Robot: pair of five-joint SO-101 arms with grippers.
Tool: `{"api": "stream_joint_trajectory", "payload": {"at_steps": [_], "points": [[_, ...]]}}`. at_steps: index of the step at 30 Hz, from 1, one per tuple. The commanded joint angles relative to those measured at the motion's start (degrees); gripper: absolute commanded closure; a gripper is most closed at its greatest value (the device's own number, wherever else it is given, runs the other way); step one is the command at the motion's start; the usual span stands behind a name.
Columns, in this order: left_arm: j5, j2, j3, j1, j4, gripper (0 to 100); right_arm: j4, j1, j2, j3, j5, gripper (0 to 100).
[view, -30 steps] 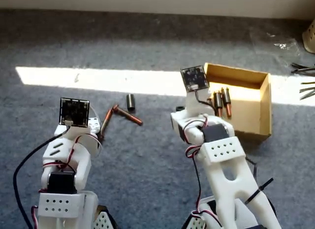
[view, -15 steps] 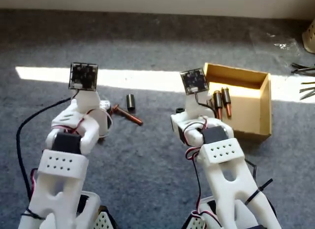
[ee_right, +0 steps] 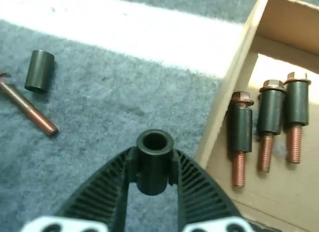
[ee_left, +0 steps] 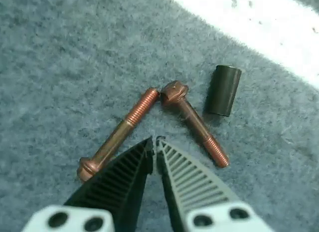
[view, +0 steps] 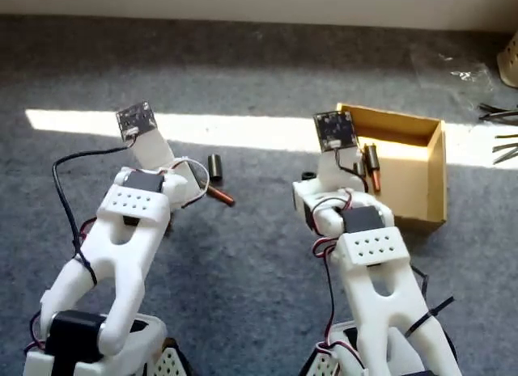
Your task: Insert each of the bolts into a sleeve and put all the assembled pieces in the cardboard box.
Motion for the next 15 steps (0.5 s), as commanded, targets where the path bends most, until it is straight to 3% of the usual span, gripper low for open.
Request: {"api": "stream_joint_trajectory", "payload": {"at_steps": [1,4,15], "points": [[2.6,1.8,-4.2,2.1,-0.1,85,-1.5,0.7,-1.9,-0.4,-0.6,99.5],[4.8,4.0,-5.8,3.3,-0.2,83,-1.5,0.7,-1.9,0.0,-0.6,99.5],[4.9,16.9,-14.2,3.8,-0.3,89,-1.5,0.7,-2.0,0.7,-0.4,99.5]]}}
